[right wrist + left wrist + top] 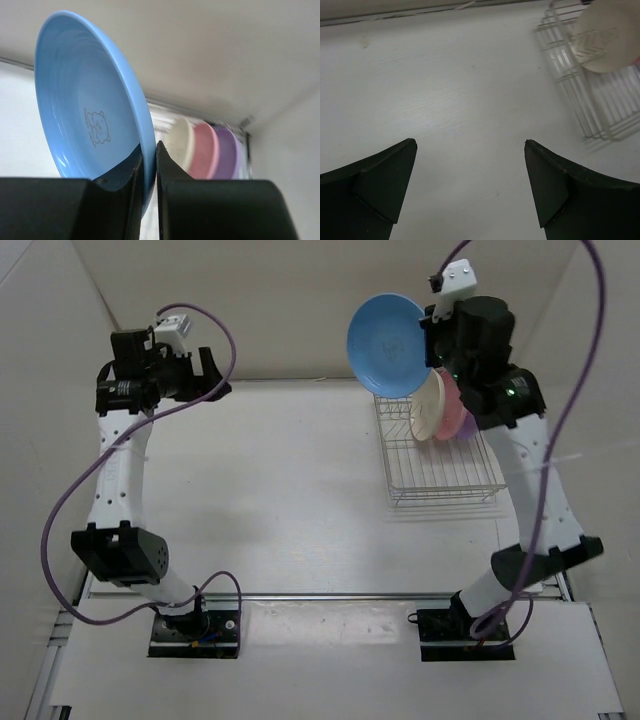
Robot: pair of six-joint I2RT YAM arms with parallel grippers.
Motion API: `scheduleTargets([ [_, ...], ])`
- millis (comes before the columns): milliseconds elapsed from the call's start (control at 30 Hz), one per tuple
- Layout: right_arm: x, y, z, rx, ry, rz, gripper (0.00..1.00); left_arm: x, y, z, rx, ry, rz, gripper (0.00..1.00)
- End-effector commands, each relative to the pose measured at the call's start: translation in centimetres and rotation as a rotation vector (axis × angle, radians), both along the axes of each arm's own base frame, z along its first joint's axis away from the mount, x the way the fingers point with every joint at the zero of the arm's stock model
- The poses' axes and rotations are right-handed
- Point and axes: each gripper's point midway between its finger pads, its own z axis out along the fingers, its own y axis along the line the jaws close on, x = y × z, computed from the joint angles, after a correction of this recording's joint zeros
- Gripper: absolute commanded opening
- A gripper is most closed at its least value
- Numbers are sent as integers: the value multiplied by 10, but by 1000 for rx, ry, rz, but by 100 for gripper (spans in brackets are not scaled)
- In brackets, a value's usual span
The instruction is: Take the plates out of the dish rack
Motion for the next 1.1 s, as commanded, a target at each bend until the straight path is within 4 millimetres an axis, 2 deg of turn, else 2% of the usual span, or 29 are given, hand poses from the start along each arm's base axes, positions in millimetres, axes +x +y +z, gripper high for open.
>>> scheduleTargets([
  [0,-37,45,10,90,24,303,0,3,-61,22,-159,-10,-239,100],
  [33,-38,50,5,81,35,333,0,8,-70,26,-173,-22,-264,100],
  [67,-44,53,-3,69,66,369,0,12,-88,33,-190,-42,-333,100],
  [167,-49,60,-11,72,99,411,0,21,-120,55,-210,-123,-424,100],
  [300,-40,63,-21,58,123,412,0,14,-154,77,-245,-179,-539,100],
  [333,-40,61,-12,60,101,402,0,15,-157,78,-252,-184,-561,100],
  [400,-32,61,-14,54,103,382,0,7,-170,81,-261,-191,-607,100],
  [433,-30,56,-10,48,91,374,0,7,-171,82,-263,-200,-617,100],
  [533,-27,59,-7,52,85,384,0,-1,-189,81,-267,-198,-658,100],
  [600,-27,61,-7,54,86,393,0,1,-196,75,-277,-177,-667,100],
  [633,-27,60,-7,60,87,403,0,-3,-201,79,-278,-184,-682,100],
  [767,-29,58,-5,99,100,437,0,5,-206,71,-273,-174,-671,100],
  [833,-32,60,-1,110,94,470,0,7,-206,67,-273,-165,-670,100],
  [900,-32,65,-1,116,97,496,0,8,-208,71,-282,-182,-680,100],
  [933,-31,69,-5,120,109,514,0,8,-213,72,-292,-179,-687,100],
  [1000,-32,72,2,125,92,530,0,9,-221,66,-288,-168,-685,100],
  [1067,-34,75,3,130,94,554,0,9,-221,66,-288,-168,-685,100],
])
